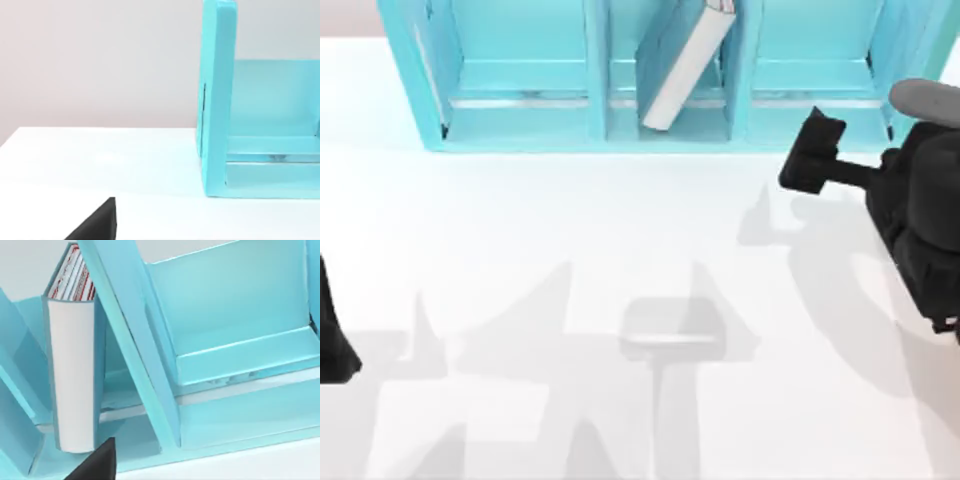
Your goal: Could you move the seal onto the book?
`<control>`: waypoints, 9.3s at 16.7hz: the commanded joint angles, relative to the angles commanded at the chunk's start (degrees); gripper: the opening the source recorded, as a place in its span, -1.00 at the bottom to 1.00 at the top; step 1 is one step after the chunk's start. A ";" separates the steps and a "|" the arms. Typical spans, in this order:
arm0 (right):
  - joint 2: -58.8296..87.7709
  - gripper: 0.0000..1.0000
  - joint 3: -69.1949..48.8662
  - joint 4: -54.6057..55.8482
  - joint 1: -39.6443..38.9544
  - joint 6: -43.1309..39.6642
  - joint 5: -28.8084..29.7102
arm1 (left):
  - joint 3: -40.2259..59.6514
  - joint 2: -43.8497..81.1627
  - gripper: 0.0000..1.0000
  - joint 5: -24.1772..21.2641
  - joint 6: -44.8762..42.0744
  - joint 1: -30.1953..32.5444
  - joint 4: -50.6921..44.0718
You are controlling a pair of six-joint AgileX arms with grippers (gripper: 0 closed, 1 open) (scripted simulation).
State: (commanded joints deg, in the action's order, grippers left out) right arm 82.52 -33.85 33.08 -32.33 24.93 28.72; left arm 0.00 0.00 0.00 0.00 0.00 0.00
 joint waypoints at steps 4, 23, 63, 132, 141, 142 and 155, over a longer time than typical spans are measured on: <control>18.47 1.00 -11.11 8.18 -4.35 2.95 4.77 | 0.00 0.00 1.00 0.00 0.00 0.00 0.00; 48.02 1.00 -32.97 21.56 -6.99 4.06 9.69 | 0.00 0.00 1.00 0.00 0.00 0.00 0.00; 62.94 -1.00 -59.76 10.52 -0.52 2.70 3.01 | 0.00 0.00 1.00 0.00 0.00 0.00 0.00; 20.39 -1.00 1.40 18.82 -14.32 -100.89 3.22 | 0.00 0.00 1.00 0.00 0.00 0.00 0.00; 23.97 -0.85 2.19 23.56 -14.26 -100.77 3.22 | 0.00 0.00 1.00 0.00 0.00 0.00 0.00; 23.97 -0.70 2.19 23.56 -14.26 -100.77 3.22 | 0.00 0.00 1.00 0.00 0.00 0.00 0.00; 23.97 1.00 2.19 23.56 -14.26 -100.77 3.22 | 0.00 0.00 1.00 0.00 0.00 0.00 0.00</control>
State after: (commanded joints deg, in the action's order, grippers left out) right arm 106.49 -31.65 56.64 -46.59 -75.84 31.95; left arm 0.00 0.00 0.00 0.00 0.00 0.00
